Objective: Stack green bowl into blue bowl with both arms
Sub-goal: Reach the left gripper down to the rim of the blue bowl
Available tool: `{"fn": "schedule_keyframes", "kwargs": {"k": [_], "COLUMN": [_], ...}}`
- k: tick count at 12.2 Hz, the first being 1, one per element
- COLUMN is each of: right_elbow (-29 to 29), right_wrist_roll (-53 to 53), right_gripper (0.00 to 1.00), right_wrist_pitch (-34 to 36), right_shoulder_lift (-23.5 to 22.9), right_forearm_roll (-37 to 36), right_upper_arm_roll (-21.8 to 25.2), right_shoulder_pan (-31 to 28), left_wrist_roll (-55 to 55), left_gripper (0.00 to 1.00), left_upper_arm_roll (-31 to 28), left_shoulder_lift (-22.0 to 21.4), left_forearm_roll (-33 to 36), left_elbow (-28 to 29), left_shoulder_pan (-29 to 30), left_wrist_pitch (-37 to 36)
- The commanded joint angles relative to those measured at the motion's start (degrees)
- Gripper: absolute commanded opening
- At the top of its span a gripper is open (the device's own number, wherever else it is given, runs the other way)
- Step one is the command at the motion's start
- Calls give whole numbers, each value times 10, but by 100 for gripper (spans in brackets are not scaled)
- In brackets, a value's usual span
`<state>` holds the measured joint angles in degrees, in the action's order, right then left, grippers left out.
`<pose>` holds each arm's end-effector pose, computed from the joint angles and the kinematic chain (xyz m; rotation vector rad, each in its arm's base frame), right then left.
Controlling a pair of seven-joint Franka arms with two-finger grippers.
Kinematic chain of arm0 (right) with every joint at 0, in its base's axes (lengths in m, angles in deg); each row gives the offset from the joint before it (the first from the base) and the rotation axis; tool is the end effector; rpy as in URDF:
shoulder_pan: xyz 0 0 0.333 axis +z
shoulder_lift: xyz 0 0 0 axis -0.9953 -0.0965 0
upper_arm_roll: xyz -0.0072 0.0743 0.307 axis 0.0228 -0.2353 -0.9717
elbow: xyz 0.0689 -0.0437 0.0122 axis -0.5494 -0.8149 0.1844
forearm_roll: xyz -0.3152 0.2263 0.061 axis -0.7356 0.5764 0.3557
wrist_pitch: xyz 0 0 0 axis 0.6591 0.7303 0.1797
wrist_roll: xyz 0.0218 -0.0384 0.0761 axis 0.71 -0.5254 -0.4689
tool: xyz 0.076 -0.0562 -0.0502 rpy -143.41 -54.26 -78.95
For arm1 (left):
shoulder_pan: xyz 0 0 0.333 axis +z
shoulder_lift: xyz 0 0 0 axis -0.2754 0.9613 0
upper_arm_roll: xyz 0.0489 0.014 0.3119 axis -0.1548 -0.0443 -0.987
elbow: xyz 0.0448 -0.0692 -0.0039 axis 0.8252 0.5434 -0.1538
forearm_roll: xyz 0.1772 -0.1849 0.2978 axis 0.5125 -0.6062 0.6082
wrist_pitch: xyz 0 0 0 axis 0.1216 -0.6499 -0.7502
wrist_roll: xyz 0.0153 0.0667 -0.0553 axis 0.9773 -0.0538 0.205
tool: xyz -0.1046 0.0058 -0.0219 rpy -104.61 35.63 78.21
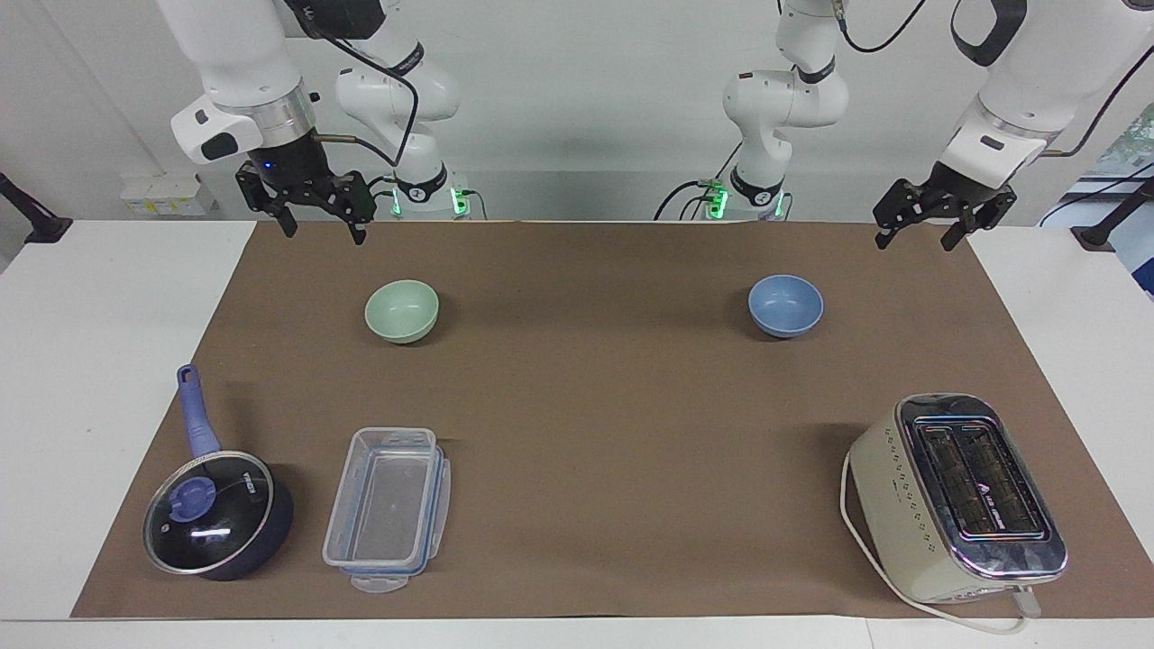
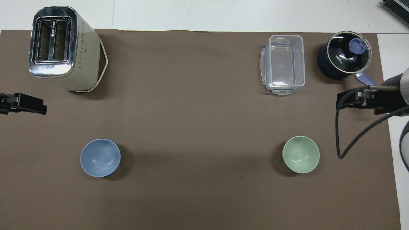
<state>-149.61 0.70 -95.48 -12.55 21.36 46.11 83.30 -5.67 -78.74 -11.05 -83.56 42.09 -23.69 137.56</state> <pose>0.5443 0.0366 0.6368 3.1124 -0.2233 0.0004 0.5421 -0.0189 0.6286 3.1109 -0.1103 -0.0228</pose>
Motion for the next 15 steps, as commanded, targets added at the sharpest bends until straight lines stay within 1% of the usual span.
{"fn": "schedule_keyframes", "kwargs": {"k": [1, 6, 9, 12, 15], "right_elbow": [-27, -26, -26, -26, -26], "right_wrist_roll": [-16, -15, -15, -15, -15], "right_gripper": [100, 100, 100, 100, 100], "right_wrist_pitch": [-1, -6, -4, -3, -3], "right_shoulder_lift": [22, 22, 22, 22, 22], "right_forearm_roll": [3, 3, 3, 4, 4], "right_upper_arm_roll": [-3, -2, -3, -2, -2], "right_shoulder_pan": [-6, -7, -7, -7, -7], "left_wrist_roll": [-11, -5, 29, 32, 36], "left_gripper": [100, 100, 100, 100, 100], "left_upper_arm_roll": [-2, 1, 5, 7, 6], "left_shoulder_lift": [5, -2, -14, -51, -56], "left_forearm_roll": [13, 11, 7, 6, 6], "left_elbow": [-16, -3, 43, 124, 130], "left_shoulder_pan": [3, -5, -6, -10, -19], "left_wrist_pitch": [-21, -22, -11, 35, 26]}}
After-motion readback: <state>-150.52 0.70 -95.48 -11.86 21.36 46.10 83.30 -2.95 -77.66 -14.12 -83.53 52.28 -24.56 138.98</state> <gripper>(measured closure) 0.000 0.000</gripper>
